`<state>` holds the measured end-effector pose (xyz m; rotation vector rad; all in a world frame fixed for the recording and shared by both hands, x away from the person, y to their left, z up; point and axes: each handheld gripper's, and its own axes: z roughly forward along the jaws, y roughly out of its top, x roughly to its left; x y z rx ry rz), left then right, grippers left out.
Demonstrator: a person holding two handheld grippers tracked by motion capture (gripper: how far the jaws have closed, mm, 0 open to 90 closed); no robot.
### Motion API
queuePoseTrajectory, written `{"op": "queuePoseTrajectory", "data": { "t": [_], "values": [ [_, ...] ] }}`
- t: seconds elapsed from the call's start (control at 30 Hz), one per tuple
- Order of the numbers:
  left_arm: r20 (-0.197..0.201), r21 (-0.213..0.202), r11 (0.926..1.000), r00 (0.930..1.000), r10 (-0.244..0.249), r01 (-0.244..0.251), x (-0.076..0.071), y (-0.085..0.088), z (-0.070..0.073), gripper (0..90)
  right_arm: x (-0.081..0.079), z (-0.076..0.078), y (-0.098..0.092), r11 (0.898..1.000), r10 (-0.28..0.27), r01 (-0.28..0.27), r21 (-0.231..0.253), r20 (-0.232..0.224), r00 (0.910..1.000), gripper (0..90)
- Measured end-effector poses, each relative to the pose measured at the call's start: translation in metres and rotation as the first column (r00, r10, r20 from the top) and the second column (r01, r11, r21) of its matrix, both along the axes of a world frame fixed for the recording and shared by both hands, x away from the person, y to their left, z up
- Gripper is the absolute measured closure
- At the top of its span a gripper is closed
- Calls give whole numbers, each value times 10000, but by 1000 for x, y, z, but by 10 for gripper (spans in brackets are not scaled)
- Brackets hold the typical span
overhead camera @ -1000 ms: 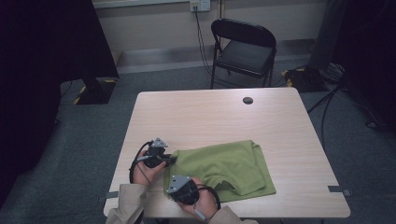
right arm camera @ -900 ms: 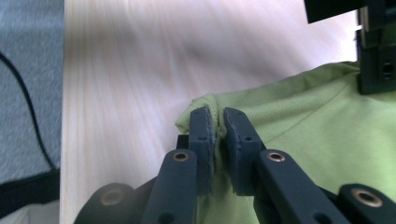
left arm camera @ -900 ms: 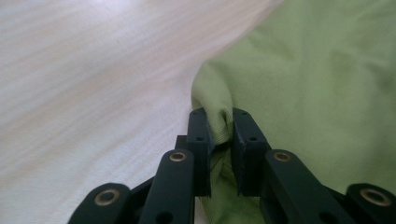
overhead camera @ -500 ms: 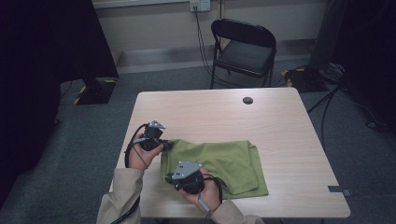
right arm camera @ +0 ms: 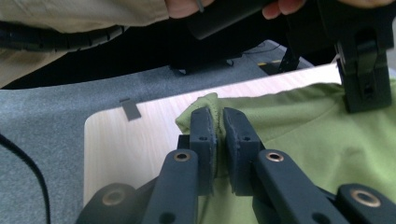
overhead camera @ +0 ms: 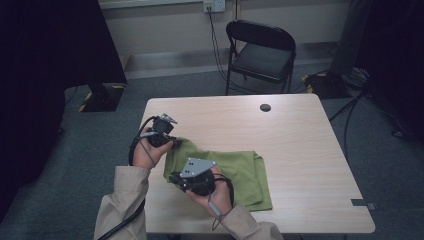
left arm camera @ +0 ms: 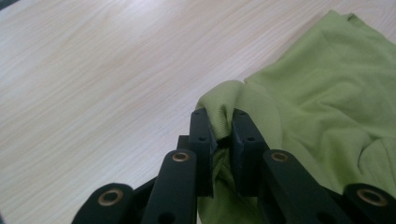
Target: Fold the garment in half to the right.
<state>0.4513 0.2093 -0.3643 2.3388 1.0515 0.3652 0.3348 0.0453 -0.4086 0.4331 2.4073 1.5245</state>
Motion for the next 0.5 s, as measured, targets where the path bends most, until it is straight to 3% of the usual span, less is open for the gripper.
{"op": "queuePoseTrajectory", "data": {
  "t": [0.23,0.43,0.5],
  "values": [
    [109,359,9991,9997,237,-241,-2,10,16,812,2,15,13,9999,143,-144,30,182,9997,823],
    [193,942,9951,9994,296,-313,-3,12,27,812,2,24,17,9997,199,-203,116,304,9993,823],
    [192,840,9960,9994,274,-290,-4,14,33,812,1,26,19,9996,235,-240,124,356,9991,823]
  ]
}}
